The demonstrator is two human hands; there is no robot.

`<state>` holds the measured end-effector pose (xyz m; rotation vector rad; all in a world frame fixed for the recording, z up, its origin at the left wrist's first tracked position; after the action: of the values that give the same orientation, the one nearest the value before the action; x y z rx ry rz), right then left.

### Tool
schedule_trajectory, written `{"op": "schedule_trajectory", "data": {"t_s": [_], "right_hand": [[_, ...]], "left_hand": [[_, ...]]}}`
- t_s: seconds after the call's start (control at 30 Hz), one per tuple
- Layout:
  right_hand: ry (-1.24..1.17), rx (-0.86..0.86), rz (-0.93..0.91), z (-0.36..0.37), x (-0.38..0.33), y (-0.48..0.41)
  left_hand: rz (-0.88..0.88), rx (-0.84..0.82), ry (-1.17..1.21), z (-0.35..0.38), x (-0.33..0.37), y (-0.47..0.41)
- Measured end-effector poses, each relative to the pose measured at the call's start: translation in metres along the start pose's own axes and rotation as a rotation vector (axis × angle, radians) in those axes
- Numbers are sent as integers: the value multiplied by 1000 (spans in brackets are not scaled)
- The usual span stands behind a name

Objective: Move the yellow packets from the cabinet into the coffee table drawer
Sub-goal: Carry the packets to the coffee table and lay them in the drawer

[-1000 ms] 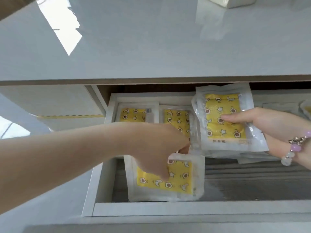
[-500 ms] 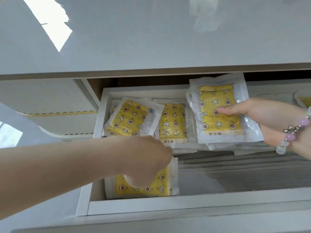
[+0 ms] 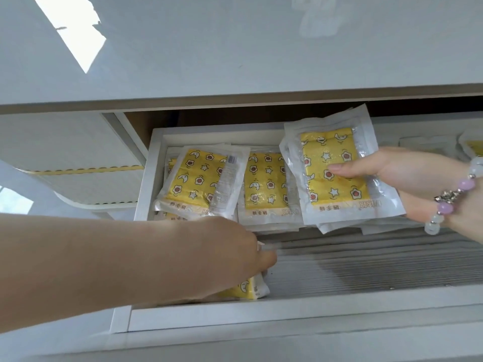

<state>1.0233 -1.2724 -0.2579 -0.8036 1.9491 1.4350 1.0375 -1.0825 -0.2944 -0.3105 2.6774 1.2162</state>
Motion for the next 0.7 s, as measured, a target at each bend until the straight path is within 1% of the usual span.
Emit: {"op": "schedule_trajectory", "data": {"t_s": [0.03, 0.1, 0.13, 0.2, 0.27, 0.3, 0.37, 0.43, 0.5, 0.53, 0.57, 0.6, 0.7], "right_hand": [[3, 9, -9, 0, 0, 0], [4, 44, -35, -3, 4, -7], [-1, 14, -36, -2, 5, -7], [-8, -37, -29, 0, 5, -5], [-23, -22, -31, 0, 5, -4], [-13, -20, -35, 0, 5, -4], [7, -76, -16, 5, 3, 0], [-4, -109, 1, 5, 5, 4], [-16, -71, -2, 3, 6, 3], [-10, -53, 2, 2, 6, 2], [-9, -41, 7, 3, 6, 1], [-9, -36, 7, 5, 5, 1], [-4, -78, -3, 10, 1, 3]], "left_hand": [[1, 26, -75, 4, 0, -2], [16, -12, -196, 10, 2, 0], [28, -41, -226, 11, 5, 2], [41, -6, -241, 8, 6, 5], [63, 38, -243, 2, 7, 6], [78, 32, -236, 0, 8, 5], [98, 37, -259, 0, 9, 4], [55, 62, -289, 5, 6, 3], [6, 68, -239, 12, 0, 6], [-1, 66, -163, 12, -6, 8], [-10, 69, -29, 9, -12, 12], [-30, 68, 203, 3, -20, 19], [-125, 117, 1081, -14, -37, 34]]}}
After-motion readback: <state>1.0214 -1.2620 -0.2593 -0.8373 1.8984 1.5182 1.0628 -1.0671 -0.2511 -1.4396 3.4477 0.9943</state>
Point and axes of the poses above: each hand's wrist, its own y-axis away from the middle knuckle, its own z-axis out of the palm, x = y × z, the point moved 2 cm from there along -y, towards the middle knuckle, and after that the axes turned 12 degrees about -y, right-handed, at the moved point
